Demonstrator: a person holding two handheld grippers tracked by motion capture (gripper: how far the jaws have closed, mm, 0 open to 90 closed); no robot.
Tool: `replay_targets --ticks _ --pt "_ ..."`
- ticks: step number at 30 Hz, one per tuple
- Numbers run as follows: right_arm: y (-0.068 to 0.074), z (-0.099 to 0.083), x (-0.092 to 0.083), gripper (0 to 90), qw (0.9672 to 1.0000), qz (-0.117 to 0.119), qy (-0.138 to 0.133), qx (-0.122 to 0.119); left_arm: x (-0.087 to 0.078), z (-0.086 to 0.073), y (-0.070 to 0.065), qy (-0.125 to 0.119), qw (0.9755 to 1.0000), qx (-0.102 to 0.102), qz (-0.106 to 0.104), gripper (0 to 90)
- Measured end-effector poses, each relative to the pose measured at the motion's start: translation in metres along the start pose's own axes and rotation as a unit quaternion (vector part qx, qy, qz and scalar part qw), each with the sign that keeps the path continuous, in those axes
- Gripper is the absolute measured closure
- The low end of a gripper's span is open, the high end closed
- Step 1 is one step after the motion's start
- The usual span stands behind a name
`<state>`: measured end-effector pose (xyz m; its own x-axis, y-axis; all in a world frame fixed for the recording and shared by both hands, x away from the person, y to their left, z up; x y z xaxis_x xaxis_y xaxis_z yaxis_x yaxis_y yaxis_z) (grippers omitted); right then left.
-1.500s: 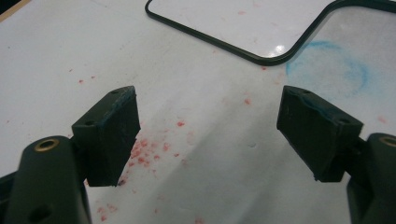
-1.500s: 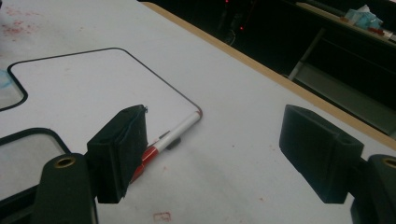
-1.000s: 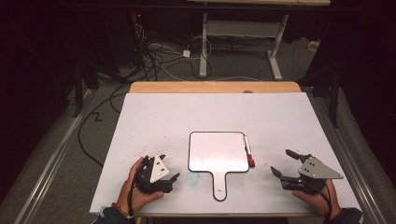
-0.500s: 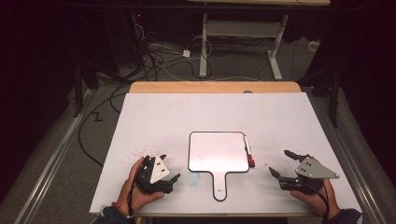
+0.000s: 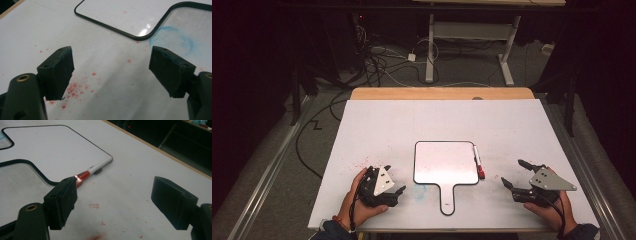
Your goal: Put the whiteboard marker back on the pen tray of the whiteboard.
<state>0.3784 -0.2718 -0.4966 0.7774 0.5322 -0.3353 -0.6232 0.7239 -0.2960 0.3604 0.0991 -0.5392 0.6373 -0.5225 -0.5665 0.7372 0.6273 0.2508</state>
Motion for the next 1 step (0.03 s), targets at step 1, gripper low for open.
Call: replay_targets --ticks 1 --pt "-0.0001 0.0 -0.0002 21.6 1.0 0.002 -0.001 0.001 0.0004 0.0002 0.0002 0.001 1.0 0.001 0.0 19.4"
Point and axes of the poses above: each handheld gripper's, and its own axes: x roughly forward along the jaws, z roughly out of its top, y roughly to its left, the point moved 10 cm from there along x, roughly forward along the jaws, and after that the axes turned 5 degrees about -y, right-handed, at the moved point
